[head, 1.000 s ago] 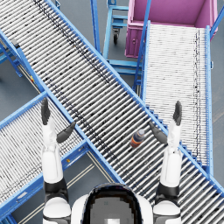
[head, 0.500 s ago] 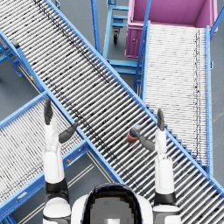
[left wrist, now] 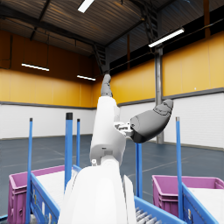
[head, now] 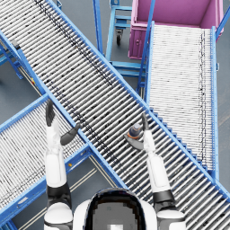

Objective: Pick up the oil and place it on the left assembly line, put the cola on the right, and keep Sprite still

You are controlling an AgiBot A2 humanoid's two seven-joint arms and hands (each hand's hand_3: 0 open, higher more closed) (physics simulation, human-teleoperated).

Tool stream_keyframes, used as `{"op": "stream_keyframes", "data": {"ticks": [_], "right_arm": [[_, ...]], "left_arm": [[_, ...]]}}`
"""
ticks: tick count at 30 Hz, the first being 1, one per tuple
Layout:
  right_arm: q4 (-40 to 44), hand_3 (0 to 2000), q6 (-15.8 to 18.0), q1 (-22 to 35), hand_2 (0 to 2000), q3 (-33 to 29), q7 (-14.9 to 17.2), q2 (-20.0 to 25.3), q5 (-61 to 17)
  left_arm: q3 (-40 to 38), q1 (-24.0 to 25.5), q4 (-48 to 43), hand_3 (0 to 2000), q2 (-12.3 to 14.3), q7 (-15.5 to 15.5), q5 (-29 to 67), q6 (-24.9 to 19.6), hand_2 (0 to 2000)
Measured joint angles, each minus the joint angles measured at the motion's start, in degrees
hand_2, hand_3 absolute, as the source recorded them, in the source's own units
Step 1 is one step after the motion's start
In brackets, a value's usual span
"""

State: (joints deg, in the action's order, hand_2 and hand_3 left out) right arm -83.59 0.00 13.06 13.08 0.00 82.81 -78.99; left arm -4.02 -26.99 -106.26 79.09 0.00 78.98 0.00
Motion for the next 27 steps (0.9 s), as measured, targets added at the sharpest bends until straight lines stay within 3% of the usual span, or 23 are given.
{"op": "stream_keyframes", "data": {"ticks": [13, 14, 15, 19, 20, 23, 25, 27], "right_arm": [[29.88, 0, 0.0, 11.67, 0, 3.85, 0.0, 5.08, 0.01], [31.48, 327, 0.24, 12.71, 1361, 4.1, -0.12, 5.47, 0.0], [32.99, 653, 0.08, 13.82, 2000, 4.09, -0.2, 5.79, -0.04], [34.95, 1960, -0.51, 14.75, 2000, 3.87, -0.3, 6.14, -0.04], [33.24, 2000, -2.33, 13.91, 2000, 3.59, -0.1, 6.0, -0.05], [23.74, 2000, -2.86, 11.58, 2000, 1.14, 0.1, 5.64, -0.09], [17.26, 2000, 3.16, 12.25, 2000, -1.74, 0.19, 5.88, -0.05], [13.86, 2000, 5.73, 14.85, 2000, -5.72, 0.04, 6.18, -0.02]], "left_arm": [[-2.34, -1.44, 4.29, 0, 0.34, 0.0, -0.01, 0.0, 0], [-2.45, -1.47, 4.44, 0, 0.36, 0.0, -0.01, 0.0, 0], [-2.54, -1.49, 4.55, 0, 0.38, 0.0, -0.01, 0.0, 0], [-2.67, -1.53, 4.64, 0, 0.43, 0.0, -0.01, 0.0, 0], [-2.66, -1.53, 4.58, 0, 0.46, 0.0, -0.01, 0.0, 0], [-2.57, -1.38, 4.19, 0, 0.56, 0.0, -0.01, 0.0, 0], [-2.57, -1.06, 3.69, 0, 0.67, 0.0, -0.01, 0.0, 0], [-2.74, -0.71, 2.73, 0, 0.77, 0.0, -0.01, 0.0, 0]]}}
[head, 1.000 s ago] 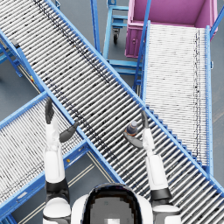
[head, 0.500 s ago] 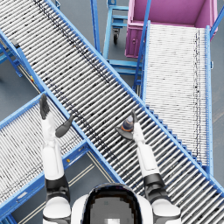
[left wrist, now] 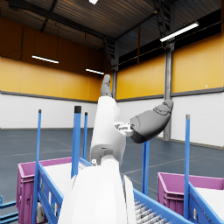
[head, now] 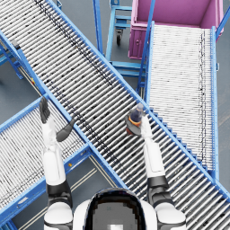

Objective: Pick up the oil and place it on the left assembly line, put the cola on the right, and keep Sprite still

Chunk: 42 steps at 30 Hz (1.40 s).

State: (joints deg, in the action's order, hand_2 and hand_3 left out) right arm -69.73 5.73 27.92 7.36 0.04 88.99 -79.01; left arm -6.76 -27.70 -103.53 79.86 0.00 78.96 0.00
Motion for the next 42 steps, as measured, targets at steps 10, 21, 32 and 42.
{"op": "stream_keyframes", "data": {"ticks": [10, 21, 32, 42], "right_arm": [[13.01, 2000, -0.44, 20.73, 2000, -17.62, -0.14, -3.7, 0.04], [53.7, 40, -5.06, 41.76, 0, -34.36, -0.02, -13.74, 0.11], [21.23, 0, -5.72, 35.32, 0, -22.03, -0.04, -14.65, 0.12], [-9.22, 0, -5.73, 22.58, 0, -8.47, -0.04, -14.36, 0.02]], "left_arm": [[2.76, 0.28, -2.98, 0, 0.4, 0.0, 0.0, 0.0, 0], [3.3, -0.17, -3.93, 0, 0.74, 0.0, 0.0, 0.0, 0], [4.16, -2.58, -2.79, 0, 1.06, 0.0, 0.0, 0.0, 0], [4.19, -8.61, 0.61, 0, 1.19, 0.0, 0.0, 0.0, 0]]}}
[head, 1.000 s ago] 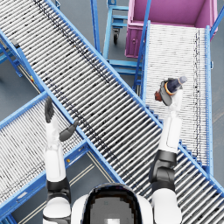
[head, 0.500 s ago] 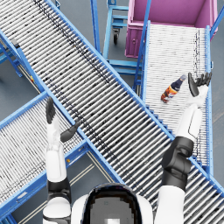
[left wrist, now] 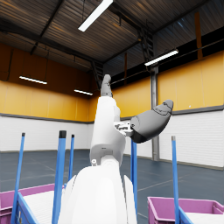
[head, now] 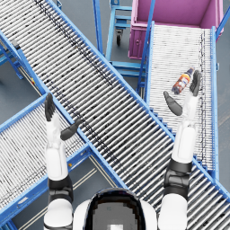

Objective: Pick up the oil and place it on the left assembly line, put the cola on the right, and keep Sprite still

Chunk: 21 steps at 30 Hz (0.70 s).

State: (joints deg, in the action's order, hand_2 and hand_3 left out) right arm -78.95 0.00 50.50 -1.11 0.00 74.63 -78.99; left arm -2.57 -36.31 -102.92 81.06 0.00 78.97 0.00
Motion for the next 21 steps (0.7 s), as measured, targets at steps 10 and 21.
{"op": "stream_keyframes", "data": {"ticks": [10, 21], "right_arm": [[-12.62, 0, 0.0, -12.13, 0, 6.68, 0.0, -1.64, -0.03], [-16.21, 0, 0.91, -18.85, 0, 7.94, 0.92, -2.36, 3.37]], "left_arm": [[0.6, -1.23, 2.39, 0, 0.39, 0.0, 0.0, 0.0, 0], [3.26, 3.24, 1.95, 0, -1.33, 0.92, -3.43, 0.92, 0]]}}
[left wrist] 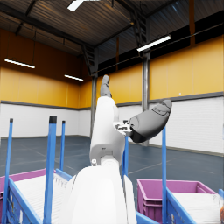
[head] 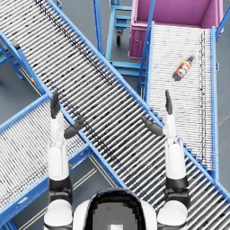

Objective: Pick up the oil and place it on the left assembly line, put the cola on the right, and keep Sprite still

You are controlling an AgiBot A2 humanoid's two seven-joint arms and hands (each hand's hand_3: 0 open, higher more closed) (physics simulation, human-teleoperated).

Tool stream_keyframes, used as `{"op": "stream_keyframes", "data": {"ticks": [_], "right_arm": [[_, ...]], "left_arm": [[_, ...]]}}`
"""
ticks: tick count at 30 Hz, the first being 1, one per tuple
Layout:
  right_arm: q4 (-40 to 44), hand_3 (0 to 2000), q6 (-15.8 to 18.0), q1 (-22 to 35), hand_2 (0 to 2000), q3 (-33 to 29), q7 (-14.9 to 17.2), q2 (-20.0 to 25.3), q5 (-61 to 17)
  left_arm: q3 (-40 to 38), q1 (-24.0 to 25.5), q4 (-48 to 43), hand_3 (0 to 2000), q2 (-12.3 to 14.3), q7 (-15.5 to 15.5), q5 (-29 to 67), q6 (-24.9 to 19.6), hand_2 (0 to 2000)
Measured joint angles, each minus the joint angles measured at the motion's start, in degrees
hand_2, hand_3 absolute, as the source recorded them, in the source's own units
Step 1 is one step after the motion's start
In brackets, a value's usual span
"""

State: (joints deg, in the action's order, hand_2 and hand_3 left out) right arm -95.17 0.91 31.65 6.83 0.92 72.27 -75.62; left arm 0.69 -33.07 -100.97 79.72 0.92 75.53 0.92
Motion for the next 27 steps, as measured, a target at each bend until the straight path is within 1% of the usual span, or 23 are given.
{"op": "stream_keyframes", "data": {"ticks": [17, 18, 21, 27], "right_arm": [[-6.39, 0, 3.96, -12.49, 0, 3.92, 4.01, -2.59, 15.12], [-7.11, 0, 4.41, -13.89, 0, 4.36, 4.46, -2.88, 16.82], [-7.51, 0, 4.66, -14.66, 0, 4.61, 4.72, -3.04, 17.78], [-7.71, 0, 4.78, -15.02, 0, 4.74, 4.84, -3.12, 18.26]], "left_arm": [[8.97, 13.66, -1.61, 0, -8.76, 4.0, -15.05, 4.01, 0], [9.98, 15.2, -1.78, 0, -9.74, 4.45, -16.74, 4.46, 0], [10.55, 16.04, -1.88, 0, -10.29, 4.7, -17.69, 4.71, 0], [10.84, 16.44, -1.93, 0, -10.54, 4.83, -18.17, 4.84, 0]]}}
